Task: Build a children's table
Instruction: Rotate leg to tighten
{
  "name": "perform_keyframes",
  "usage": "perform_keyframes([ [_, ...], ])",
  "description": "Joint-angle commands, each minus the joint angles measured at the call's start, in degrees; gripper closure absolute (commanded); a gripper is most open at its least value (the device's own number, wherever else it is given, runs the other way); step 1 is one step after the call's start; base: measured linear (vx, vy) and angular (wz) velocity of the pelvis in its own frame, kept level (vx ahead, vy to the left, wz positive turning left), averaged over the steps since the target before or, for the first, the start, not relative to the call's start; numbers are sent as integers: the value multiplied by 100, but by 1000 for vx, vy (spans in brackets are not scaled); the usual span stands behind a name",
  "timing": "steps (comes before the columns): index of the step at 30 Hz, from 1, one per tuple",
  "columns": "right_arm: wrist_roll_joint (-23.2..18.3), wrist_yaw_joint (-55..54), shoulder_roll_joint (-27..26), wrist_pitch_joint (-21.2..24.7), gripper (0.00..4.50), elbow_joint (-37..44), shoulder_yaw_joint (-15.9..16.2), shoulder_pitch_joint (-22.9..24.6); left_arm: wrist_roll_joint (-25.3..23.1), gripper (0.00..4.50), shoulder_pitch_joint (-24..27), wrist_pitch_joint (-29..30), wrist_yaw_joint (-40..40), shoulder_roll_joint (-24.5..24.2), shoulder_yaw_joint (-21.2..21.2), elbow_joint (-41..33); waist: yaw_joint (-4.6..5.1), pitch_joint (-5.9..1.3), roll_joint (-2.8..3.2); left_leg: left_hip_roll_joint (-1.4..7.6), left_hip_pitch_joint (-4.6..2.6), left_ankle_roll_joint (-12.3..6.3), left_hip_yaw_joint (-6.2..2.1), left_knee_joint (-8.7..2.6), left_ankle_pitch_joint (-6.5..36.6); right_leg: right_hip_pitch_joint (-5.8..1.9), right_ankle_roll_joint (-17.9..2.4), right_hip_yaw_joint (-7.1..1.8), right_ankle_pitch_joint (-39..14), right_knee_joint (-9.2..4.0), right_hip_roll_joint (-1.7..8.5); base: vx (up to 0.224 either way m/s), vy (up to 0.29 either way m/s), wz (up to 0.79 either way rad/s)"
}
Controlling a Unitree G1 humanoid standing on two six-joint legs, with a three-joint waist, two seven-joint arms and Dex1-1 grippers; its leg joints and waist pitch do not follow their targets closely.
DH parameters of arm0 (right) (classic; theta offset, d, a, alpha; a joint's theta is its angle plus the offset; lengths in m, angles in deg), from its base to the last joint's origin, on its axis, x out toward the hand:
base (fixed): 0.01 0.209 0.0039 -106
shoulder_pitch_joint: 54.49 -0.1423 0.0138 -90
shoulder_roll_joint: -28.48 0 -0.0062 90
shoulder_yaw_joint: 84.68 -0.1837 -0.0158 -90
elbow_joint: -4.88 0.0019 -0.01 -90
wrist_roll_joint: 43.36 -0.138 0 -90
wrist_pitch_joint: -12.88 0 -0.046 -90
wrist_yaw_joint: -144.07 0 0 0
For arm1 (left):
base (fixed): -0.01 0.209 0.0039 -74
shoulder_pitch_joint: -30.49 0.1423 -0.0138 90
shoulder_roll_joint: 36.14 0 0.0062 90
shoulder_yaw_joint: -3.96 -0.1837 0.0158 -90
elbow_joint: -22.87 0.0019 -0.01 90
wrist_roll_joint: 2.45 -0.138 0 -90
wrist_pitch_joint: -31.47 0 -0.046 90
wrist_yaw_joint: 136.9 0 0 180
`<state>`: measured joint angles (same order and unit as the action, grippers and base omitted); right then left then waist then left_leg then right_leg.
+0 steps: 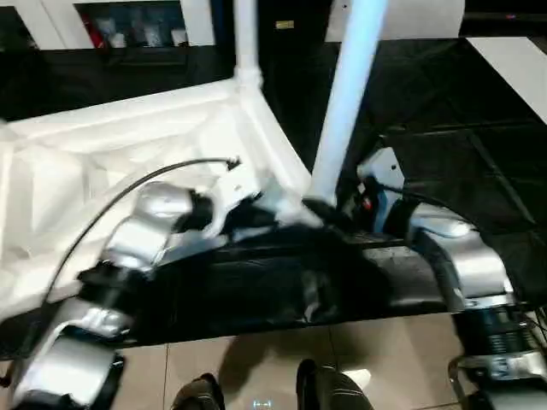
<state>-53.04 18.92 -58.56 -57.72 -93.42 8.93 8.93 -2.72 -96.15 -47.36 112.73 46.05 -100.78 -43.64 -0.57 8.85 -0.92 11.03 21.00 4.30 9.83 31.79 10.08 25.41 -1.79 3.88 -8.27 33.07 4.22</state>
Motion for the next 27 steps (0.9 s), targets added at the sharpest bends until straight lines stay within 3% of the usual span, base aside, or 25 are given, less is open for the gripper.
perform_keyframes([
  [1, -189, 632, 167, -113, 33, 37, 155, 61, 14, 450, 127, -308, 724, -77, -433, 29, -33, -419, 8, 176, -54, -752, 21, -274, 696, -426, -1521, -298, -978, -308, 335, 0, 0, 0],
  [4, -298, 1257, 480, -253, 33, -3, 285, 88, 174, 450, 150, -396, 1095, -186, -413, 23, -114, -430, 9, 194, -82, -741, 29, -266, 701, -417, -1576, -294, -903, -281, 328, 0, 0, 0],
  [6, -374, 1657, 658, -322, 33, -56, 360, 85, 227, 450, 149, -462, 1346, -279, -437, 32, -155, -430, 14, 205, -57, -716, 21, -265, 680, -432, -1586, -292, -865, -250, 336, 0, 0, 0],
  [12, -472, 2416, 960, -550, 33, -257, 534, 25, 241, 450, 84, -691, 1716, -460, -536, 173, -170, -420, -29, 179, -25, -680, 24, -255, 784, -441, -1455, -290, -1265, -295, 357, 0, 0, 0],
  [14, -499, 2692, 1061, -538, 49, -365, 616, -39, 210, 450, 36, -796, 1796, -509, -567, 270, -167, -415, -52, 180, -24, -679, 24, -255, 775, -431, -1434, -283, -1323, -303, 350, 0, 0, 0],
  [27, -580, 3106, 1041, -547, 172, -752, 811, -273, 267, 450, -5, -965, 2002, -546, -590, 380, -192, -417, -47, 189, -26, -736, 25, -246, 632, -420, -1493, -279, -1192, -276, 346, 0, 0, 0],
])
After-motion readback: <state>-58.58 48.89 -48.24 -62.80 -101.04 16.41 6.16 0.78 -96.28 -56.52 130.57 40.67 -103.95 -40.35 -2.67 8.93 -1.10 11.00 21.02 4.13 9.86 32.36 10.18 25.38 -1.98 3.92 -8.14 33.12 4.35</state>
